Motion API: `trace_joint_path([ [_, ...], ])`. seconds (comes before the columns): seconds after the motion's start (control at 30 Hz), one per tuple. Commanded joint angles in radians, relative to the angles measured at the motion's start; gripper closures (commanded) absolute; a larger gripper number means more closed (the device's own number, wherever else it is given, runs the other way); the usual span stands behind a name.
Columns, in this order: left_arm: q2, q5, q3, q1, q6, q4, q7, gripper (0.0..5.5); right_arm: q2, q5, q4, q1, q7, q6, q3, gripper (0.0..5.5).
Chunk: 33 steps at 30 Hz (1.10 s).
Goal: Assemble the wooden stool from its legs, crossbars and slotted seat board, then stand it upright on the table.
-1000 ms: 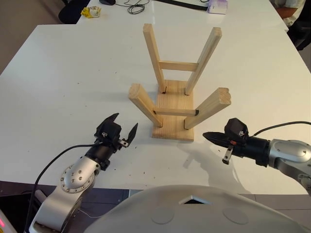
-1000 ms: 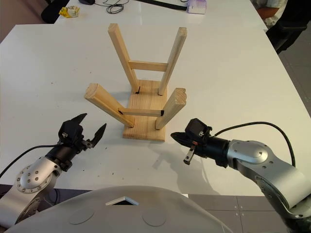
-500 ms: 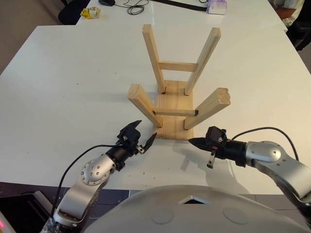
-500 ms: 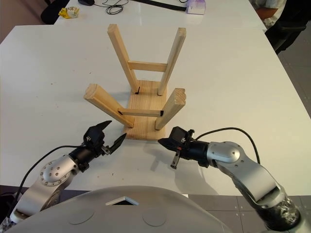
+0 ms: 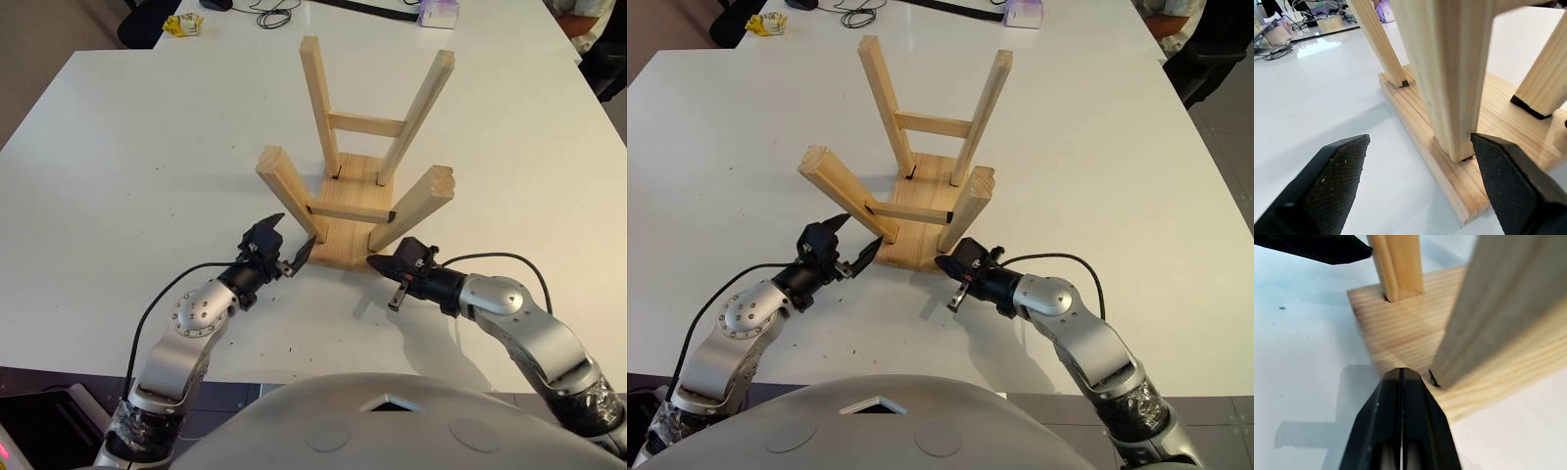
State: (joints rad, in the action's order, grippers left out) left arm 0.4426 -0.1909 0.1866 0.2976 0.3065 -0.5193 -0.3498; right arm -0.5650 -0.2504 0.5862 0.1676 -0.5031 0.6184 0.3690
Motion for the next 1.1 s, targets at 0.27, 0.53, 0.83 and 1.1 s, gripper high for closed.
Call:
trace_joint_path([
  [0.27,-0.039,-0.008,-0.016,-0.039,0.043,-0.019,-0.006,1.65,0.064,0.054,-0.094,-0.09,0.049,-0.012,-0.075,5.5],
  [0.53,-0.07,-0.003,-0.069,-0.063,0.066,-0.023,0.029,1.65,0.077,0.049,-0.067,-0.084,0.042,-0.01,-0.115,5.5],
  [0.83,-0.149,-0.101,-0.331,0.109,0.098,-0.157,0.136,1.65,0.013,0.101,0.076,0.082,0.147,0.137,-0.278,5.5],
  [1.1,-0.245,-0.107,-0.454,-0.076,0.137,-0.118,0.321,1.65,0.264,0.164,0.001,-0.195,0.51,0.15,-0.569,5.5],
])
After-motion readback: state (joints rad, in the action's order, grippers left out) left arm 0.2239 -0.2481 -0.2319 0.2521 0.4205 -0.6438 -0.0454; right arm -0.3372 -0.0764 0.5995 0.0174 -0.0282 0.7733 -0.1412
